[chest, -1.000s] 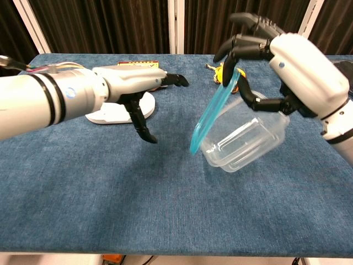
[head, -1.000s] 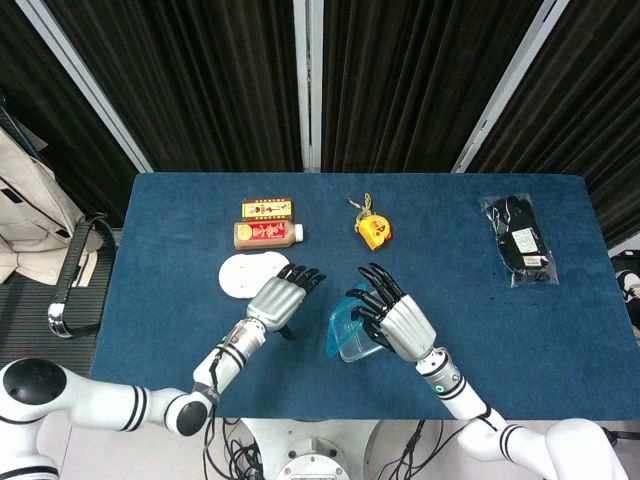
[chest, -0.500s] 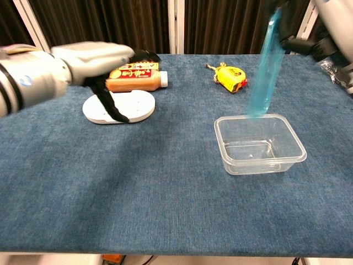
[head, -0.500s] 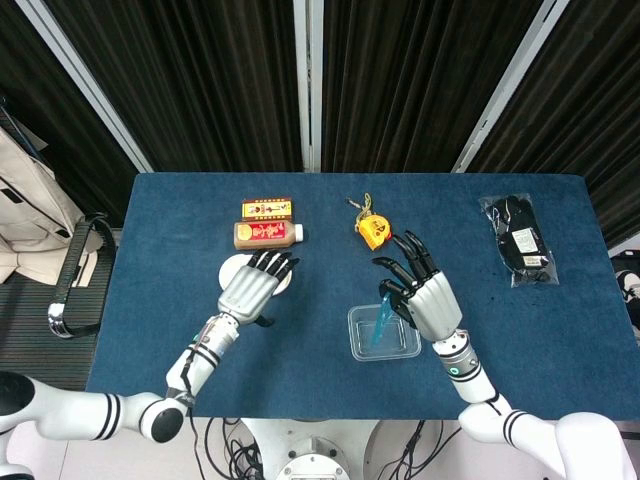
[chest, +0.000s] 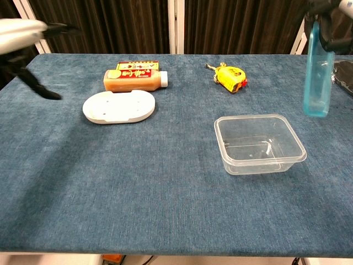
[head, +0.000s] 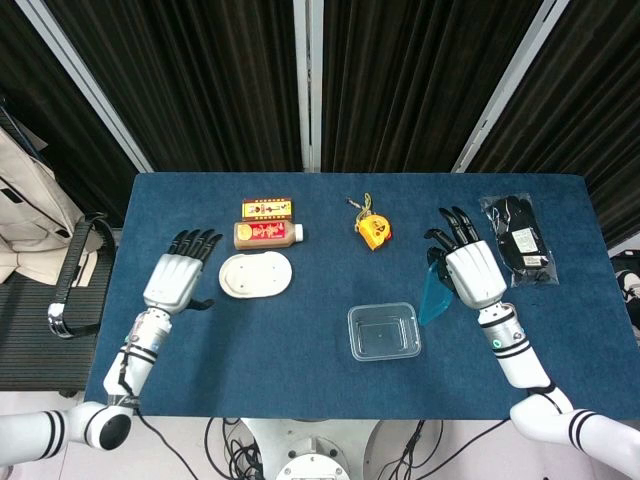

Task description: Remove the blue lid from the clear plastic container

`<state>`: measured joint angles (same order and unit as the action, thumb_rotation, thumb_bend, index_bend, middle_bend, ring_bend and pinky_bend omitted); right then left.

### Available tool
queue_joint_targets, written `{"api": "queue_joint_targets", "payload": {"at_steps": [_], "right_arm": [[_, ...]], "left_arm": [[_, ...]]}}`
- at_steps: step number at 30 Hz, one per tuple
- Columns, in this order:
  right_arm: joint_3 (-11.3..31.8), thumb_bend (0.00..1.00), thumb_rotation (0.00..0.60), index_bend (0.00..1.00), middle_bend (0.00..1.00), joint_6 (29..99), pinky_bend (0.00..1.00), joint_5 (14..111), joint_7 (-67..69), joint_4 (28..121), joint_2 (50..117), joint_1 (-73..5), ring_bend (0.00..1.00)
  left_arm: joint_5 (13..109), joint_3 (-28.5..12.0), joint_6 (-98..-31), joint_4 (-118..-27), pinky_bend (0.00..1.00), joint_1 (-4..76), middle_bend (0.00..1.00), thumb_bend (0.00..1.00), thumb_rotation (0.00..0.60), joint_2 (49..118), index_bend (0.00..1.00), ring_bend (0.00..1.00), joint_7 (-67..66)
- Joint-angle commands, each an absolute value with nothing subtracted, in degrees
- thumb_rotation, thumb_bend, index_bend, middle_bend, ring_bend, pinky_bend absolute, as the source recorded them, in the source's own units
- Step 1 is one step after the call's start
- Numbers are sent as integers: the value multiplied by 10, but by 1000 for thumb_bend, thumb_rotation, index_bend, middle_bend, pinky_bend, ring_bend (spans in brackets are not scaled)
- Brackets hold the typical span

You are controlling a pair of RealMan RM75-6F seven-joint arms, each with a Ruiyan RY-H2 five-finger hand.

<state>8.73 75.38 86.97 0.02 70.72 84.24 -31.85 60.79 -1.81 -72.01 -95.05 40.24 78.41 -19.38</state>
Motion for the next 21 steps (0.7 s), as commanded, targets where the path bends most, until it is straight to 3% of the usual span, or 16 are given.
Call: {"api": "queue_joint_targets", "payload": {"at_steps": [1, 5, 6, 7, 8, 9, 10, 14, 21], "right_arm": [[95, 614, 600, 837, 283, 665, 0, 801, -78, 737, 815, -337, 17], [106, 590, 600, 689, 212, 606, 0, 755, -144, 728, 828, -361, 0], [109, 557, 600, 597, 182, 595, 0, 744, -159, 726, 831, -367, 0], [112, 482, 600, 402, 131, 584, 0, 730, -180, 724, 835, -374, 0], [115, 443, 600, 305, 105, 576, 0, 719, -195, 724, 838, -378, 0], [118, 349, 600, 117, 49, 568, 0, 706, -208, 725, 840, -382, 0], [121, 268, 600, 20, 15, 559, 0, 690, -226, 728, 841, -386, 0], [130, 55, 600, 0, 0, 541, 0, 648, -260, 746, 838, -395, 0], [124, 26, 600, 0, 0, 567, 0, 648, -227, 803, 803, -369, 0]], "left_arm": [[616, -16, -729, -953, 2, 382, 16, 0, 600, 768, 15, 0, -180], [621, -20, -739, -953, 1, 362, 17, 0, 600, 752, 15, 0, -170], [622, -21, -742, -952, 1, 357, 17, 0, 600, 749, 15, 0, -169], [623, -22, -745, -950, 0, 351, 16, 0, 600, 745, 15, 0, -168], [623, -23, -747, -948, 0, 346, 17, 0, 600, 742, 15, 0, -167], [622, -24, -748, -946, 0, 341, 17, 0, 600, 740, 15, 0, -166], [618, -25, -748, -945, 0, 336, 17, 0, 600, 737, 15, 0, -166], [604, -31, -739, -944, 0, 322, 17, 0, 600, 725, 15, 0, -162], [605, -44, -750, -932, 0, 298, 16, 0, 600, 706, 15, 0, -153]]}}
